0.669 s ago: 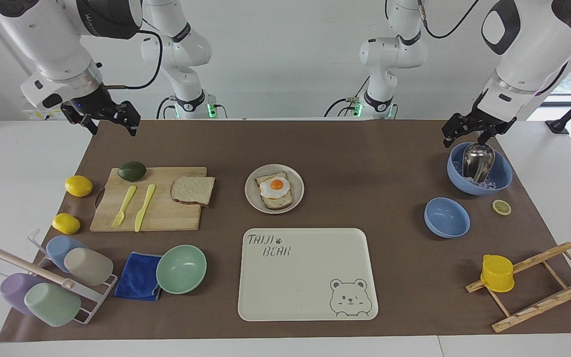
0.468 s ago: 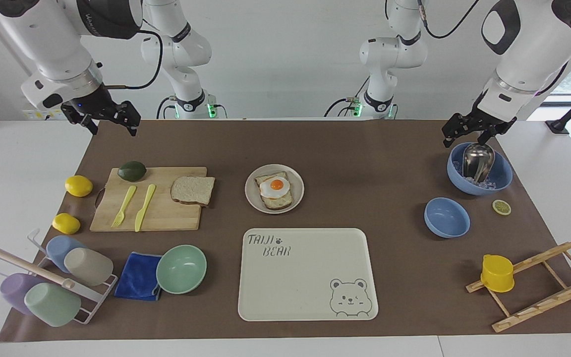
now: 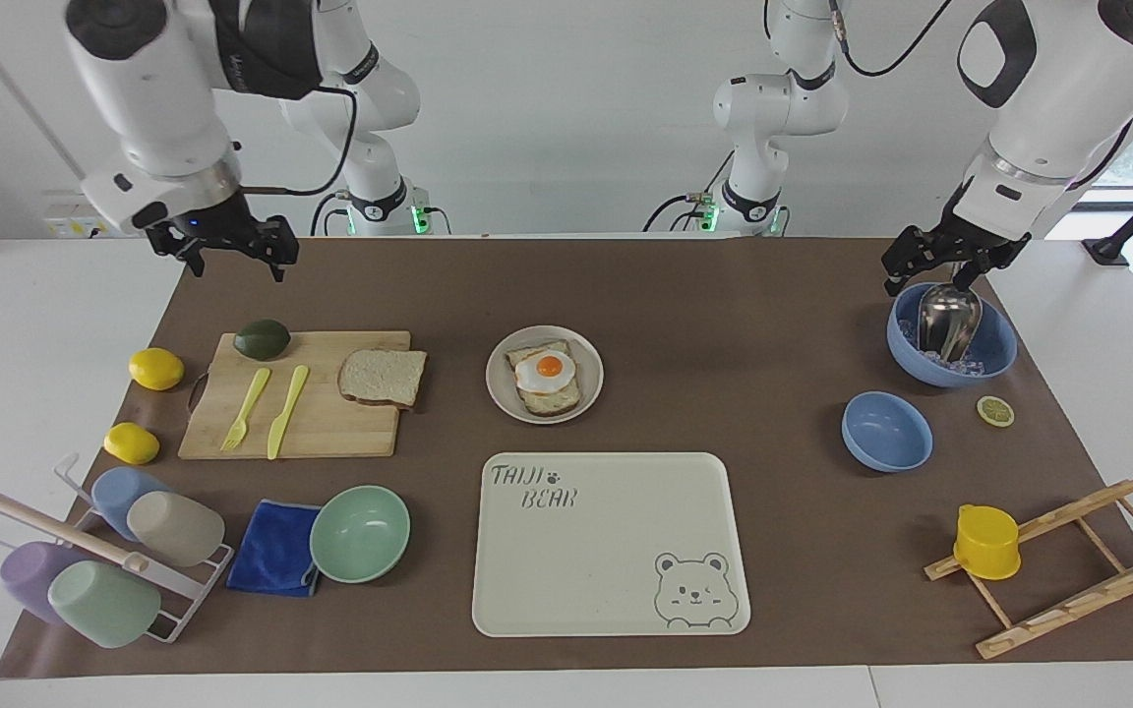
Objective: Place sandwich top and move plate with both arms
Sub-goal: 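Reach the right gripper toward the bread slice on the cutting board, then grasp the bread slice on the cutting board with the right gripper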
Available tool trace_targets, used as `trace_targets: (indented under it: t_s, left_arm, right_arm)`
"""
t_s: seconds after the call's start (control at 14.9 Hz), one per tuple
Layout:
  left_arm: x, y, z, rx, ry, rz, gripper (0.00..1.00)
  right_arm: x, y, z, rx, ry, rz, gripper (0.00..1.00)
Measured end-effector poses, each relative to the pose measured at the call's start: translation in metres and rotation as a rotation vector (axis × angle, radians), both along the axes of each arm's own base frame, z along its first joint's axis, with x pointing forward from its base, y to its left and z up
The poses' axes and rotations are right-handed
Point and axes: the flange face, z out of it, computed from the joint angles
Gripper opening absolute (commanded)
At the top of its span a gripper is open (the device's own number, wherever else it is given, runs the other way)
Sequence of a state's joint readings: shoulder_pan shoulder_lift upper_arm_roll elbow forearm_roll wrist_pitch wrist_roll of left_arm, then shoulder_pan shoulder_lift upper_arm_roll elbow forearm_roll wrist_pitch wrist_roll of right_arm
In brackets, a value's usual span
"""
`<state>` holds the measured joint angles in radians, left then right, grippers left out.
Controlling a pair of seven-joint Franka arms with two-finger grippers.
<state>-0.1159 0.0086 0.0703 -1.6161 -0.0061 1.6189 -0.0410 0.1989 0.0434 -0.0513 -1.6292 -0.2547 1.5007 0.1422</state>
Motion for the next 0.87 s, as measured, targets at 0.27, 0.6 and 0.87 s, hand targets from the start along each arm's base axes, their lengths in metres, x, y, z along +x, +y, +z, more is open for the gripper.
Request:
trace_targets:
  t_s: [0.27, 0.6, 0.87]
  left_arm:
    - [0.002, 0.005, 0.000, 0.000, -0.011, 0.010, 1.00]
    - [0.002, 0.013, -0.006, 0.000, -0.008, 0.025, 1.00]
    - [-0.002, 0.021, -0.012, -0.001, 0.001, 0.037, 1.00]
  right_arm:
    - [0.003, 0.110, -0.105, -0.174, -0.006, -0.052, 1.00]
    - [-0.026, 0.168, -0.229, -0.285, -0.020, -0.177, 1.00]
    - [-0.039, 0.189, -0.252, -0.294, -0.042, -0.187, 0.98]
